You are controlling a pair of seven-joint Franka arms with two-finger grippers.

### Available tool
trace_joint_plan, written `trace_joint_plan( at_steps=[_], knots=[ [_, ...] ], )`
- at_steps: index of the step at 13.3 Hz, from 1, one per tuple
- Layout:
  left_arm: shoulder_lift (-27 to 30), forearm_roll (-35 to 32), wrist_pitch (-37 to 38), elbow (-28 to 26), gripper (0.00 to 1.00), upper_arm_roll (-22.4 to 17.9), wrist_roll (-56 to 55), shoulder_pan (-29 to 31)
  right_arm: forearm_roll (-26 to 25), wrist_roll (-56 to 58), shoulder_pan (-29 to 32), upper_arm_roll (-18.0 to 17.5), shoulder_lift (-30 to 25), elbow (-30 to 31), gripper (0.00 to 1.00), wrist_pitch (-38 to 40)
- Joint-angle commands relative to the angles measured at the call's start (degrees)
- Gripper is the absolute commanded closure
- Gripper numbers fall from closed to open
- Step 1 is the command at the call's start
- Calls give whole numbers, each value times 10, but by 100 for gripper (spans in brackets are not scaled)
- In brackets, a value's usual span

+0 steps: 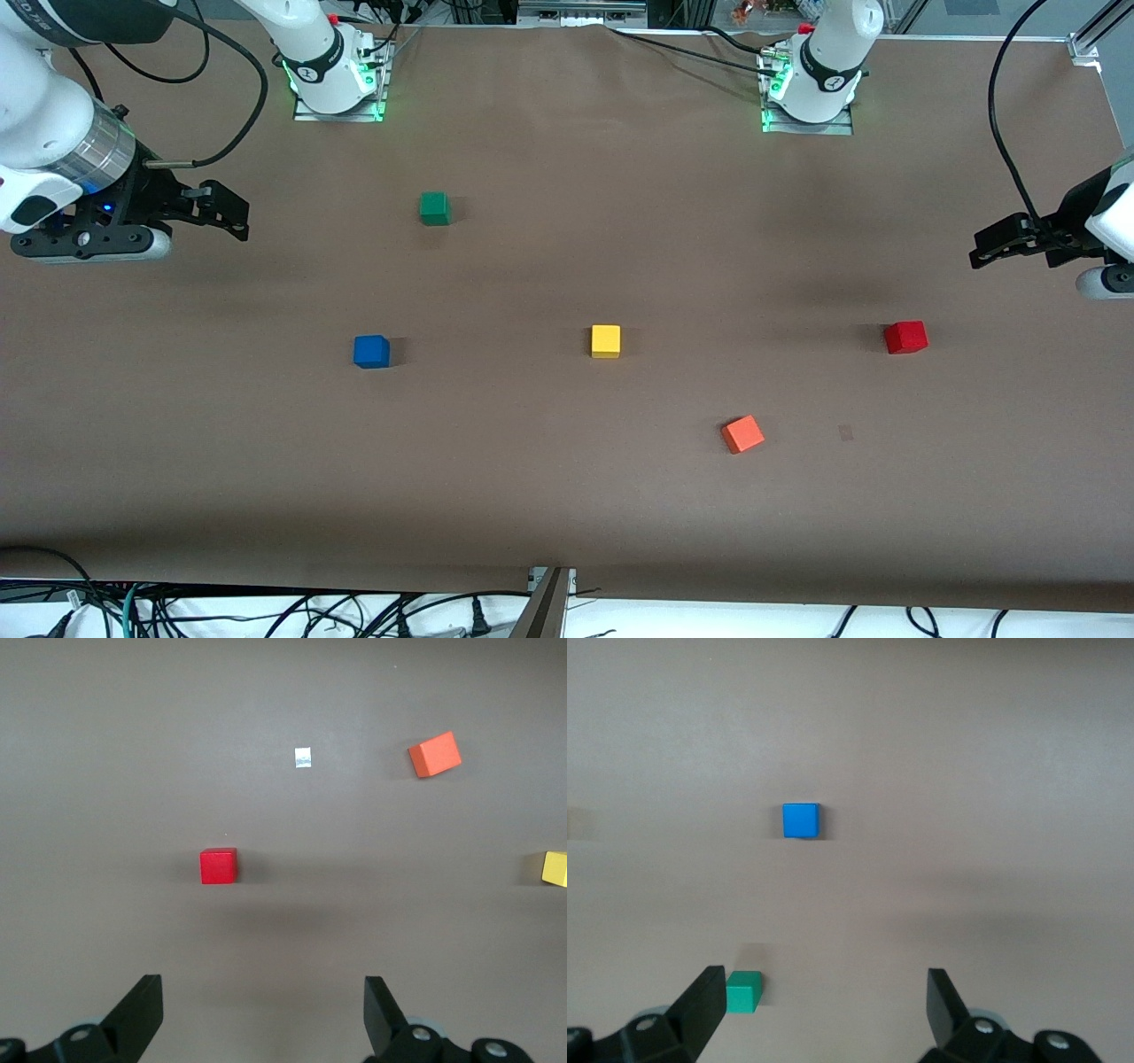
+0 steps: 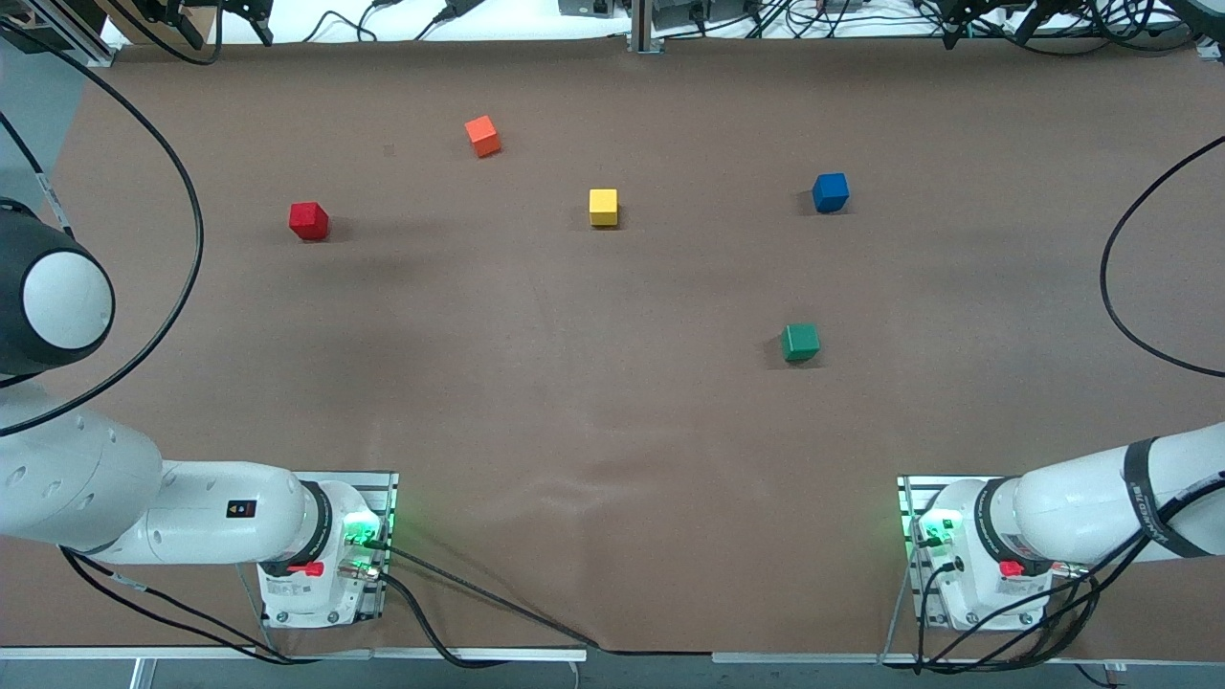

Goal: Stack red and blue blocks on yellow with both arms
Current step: 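Move the left gripper toward the red cube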

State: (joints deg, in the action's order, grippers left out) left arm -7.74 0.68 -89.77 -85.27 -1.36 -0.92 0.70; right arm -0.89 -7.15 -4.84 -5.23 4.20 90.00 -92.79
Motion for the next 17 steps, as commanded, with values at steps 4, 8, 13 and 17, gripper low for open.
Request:
trace_joint_plan(
  at_steps=[4,8,13,17],
  knots=[
    [-25,-10,11,27,0,-4,-1,1,-2,-2,6,-6,2,-13,0,14],
    [-93,-23,-7,34,0,-9,2,30,-2,-1,6,-5,2,-13,0,14],
    [-177,-22,-112,23,0,-8,3,58,-2,-1,7,-5,2,-13,0,15],
    [-225,-16,-220,-40,0,-4,4,90,-2,-1,7,-5,2,-13,0,14]
  ],
)
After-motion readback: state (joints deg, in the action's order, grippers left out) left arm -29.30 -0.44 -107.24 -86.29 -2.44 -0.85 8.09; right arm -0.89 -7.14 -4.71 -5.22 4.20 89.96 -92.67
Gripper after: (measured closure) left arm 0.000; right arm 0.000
